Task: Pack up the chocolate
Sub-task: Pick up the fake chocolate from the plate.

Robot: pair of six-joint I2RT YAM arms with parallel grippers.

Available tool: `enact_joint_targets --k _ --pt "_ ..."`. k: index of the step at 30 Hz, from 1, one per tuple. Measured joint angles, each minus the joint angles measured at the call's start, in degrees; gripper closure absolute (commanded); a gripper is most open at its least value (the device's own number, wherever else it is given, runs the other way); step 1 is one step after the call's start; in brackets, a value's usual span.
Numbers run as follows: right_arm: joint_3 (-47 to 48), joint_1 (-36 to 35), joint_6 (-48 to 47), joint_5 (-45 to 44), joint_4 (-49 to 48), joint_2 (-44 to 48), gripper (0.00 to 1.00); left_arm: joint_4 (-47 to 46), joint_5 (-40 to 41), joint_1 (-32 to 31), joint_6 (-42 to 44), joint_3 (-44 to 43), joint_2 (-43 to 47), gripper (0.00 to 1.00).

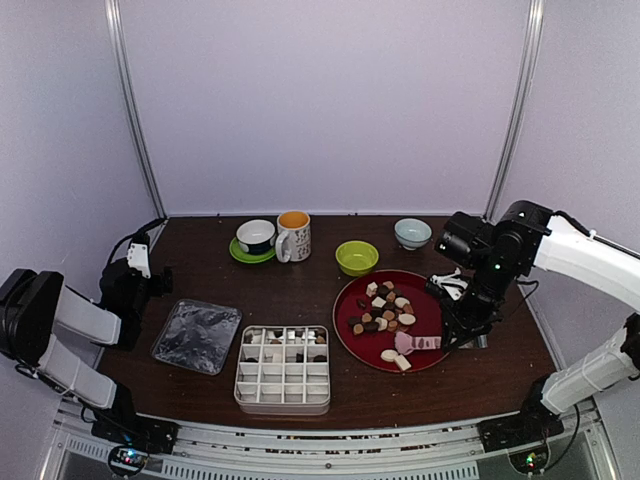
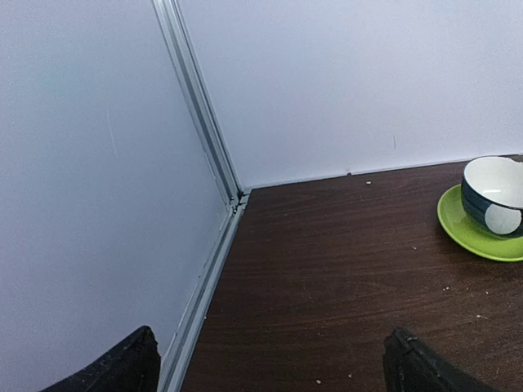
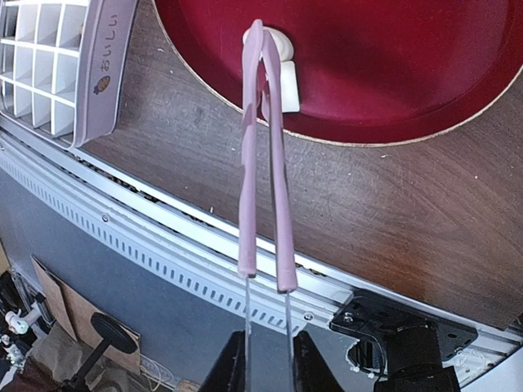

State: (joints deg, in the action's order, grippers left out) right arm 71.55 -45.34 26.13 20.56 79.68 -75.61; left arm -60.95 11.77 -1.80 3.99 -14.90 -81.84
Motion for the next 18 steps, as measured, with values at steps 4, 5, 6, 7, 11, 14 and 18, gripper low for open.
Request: enact_joint_targets --k 4,5,6,7,11,14,18 --pt "1.8 0.0 -1.9 -0.1 2.2 -1.8 0.76 0.0 0.0 0.0 0.0 0.0 0.0 0.02" --pt "2.1 0.0 -2.1 -0.1 2.5 -2.1 0.72 0.0 0.0 0.0 0.0 0.0 0.0 0.02" --pt "2.5 0.0 -2.4 -0.2 3.0 -2.5 0.70 0.0 0.0 0.0 0.0 0.0 0.0 0.02" --pt "2.6 0.0 -2.9 -0.2 3.2 -2.8 0.69 0.0 0.0 0.0 0.0 0.0 0.0 0.02" --pt "2.6 0.0 -4.9 -0.7 4.4 -3.5 0.69 0.0 0.0 0.0 0.0 0.0 0.0 0.02" --pt "2.6 0.0 -5.8 -1.3 5.0 -4.2 0.69 0.0 0.0 0.0 0.0 0.0 0.0 0.02" --pt "2.7 0.0 -6.5 -1.6 5.2 -5.7 0.69 0.0 0.0 0.0 0.0 0.0 0.0 0.02"
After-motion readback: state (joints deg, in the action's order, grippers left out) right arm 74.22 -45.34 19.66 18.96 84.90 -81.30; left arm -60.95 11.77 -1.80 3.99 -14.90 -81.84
